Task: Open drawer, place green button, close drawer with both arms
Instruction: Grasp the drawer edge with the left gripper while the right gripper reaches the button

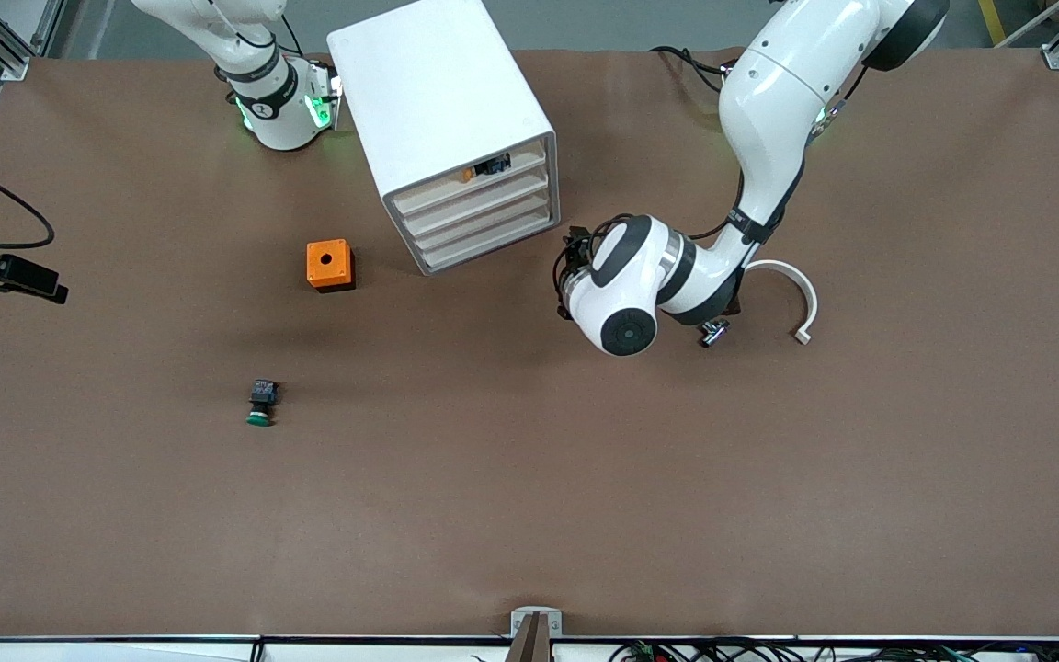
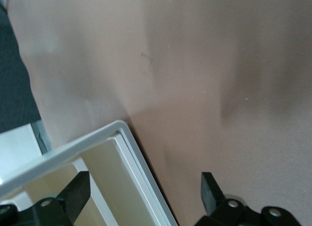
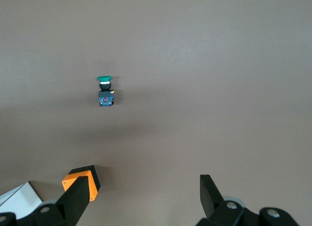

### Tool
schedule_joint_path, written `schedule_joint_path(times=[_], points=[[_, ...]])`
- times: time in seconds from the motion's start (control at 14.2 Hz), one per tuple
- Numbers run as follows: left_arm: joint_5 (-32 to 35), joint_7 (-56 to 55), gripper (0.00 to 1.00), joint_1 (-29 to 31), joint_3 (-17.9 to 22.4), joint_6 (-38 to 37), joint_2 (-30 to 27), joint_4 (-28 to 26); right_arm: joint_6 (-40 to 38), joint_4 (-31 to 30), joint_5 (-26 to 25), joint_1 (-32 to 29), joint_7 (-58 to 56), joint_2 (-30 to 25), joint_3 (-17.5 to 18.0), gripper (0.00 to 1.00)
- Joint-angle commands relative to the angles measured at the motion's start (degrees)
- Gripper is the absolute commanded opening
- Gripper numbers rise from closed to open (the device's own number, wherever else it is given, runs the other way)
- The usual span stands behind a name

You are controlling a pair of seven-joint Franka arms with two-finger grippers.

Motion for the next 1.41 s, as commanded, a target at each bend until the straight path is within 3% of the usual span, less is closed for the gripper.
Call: schedule_joint_path(times=[0.0,0.21,0.42,0.56,0.7,0.91,1.2,1.34], points=[[-3.35,-2.74,1.00,-1.53,0.26,-0.74,0.45,1.19,2.15,-0.80,0.14,-0.18,1.19,0.50,0.47,1.00],[-6.51,-3.09,1.00,-3.20,0.26,-0.83,1.41,1.18,8.92,-6.34,0.93,0.25,1.89,1.02,0.56,1.00],[-15.71,-3.35,1.00,-3.20,0.26,-0.83,3.52,1.10,15.94,-11.61,6.37,0.43,2.68,2.69,0.56,1.00],[-19.26,-3.44,1.00,-4.08,0.26,-0.66,5.19,1.18,25.24,-17.40,8.92,0.61,2.77,3.48,0.65,1.00],[-19.44,-3.53,1.00,-5.39,0.26,-0.66,6.07,1.18,32.64,-21.55,9.02,3.93,6.70,4.97,0.47,1.00],[-22.16,-8.69,0.97,-6.19,0.26,-0.66,6.34,1.18,37.75,-22.35,8.06,7.10,10.07,8.75,0.38,1.00],[-23.04,-13.63,0.81,-7.07,0.26,-0.66,6.34,1.18,47.23,-24.54,4.37,7.64,10.16,13.67,0.47,1.00],[-23.04,-13.64,0.79,-7.16,0.26,-0.66,6.69,1.18,51.37,-25.78,4.37,8.07,10.16,15.69,0.47,1.00]])
